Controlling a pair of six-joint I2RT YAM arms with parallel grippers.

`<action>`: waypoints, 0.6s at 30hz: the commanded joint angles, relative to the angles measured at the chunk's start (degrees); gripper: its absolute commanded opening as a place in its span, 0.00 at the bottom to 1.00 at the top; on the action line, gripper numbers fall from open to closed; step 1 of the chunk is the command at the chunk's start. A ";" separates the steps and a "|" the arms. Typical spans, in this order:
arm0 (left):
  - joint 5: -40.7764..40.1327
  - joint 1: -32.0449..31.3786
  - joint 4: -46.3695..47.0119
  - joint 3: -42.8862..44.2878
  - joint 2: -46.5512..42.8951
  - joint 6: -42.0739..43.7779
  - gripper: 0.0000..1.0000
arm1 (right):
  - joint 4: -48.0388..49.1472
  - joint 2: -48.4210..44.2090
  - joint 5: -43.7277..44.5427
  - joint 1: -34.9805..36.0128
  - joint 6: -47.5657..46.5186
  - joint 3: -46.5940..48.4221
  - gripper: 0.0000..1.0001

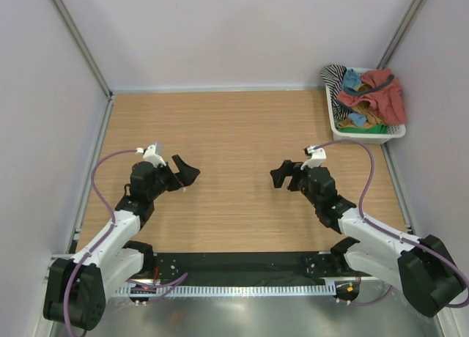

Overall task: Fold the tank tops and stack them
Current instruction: Grab the tank top from the pile

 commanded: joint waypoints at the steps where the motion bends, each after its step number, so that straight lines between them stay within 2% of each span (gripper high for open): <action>1: 0.61 -0.23 1.40 0.23 -0.72 1.16 0.99 | 2.78 -2.36 1.71 -0.14 -0.15 0.33 1.00; 6: 0.44 -0.14 0.96 -0.21 -1.77 1.07 0.99 | -0.56 -1.58 10.32 -0.14 0.20 1.81 0.99; 7: 0.52 -0.23 1.05 -0.21 -1.77 1.07 1.00 | -3.70 -0.62 12.77 -0.22 0.47 3.13 0.99; 12: 1.57 -0.14 2.01 0.14 -0.11 0.81 1.00 | -16.71 3.95 19.82 -1.62 0.64 18.58 0.90; 13: 1.93 -0.14 2.19 0.32 0.51 0.63 1.00 | -21.35 6.14 19.13 -4.94 1.34 23.39 0.87; 18: 1.67 -0.23 1.93 0.32 -0.01 0.54 0.99 | -28.94 13.08 10.43 -20.06 4.07 35.97 0.86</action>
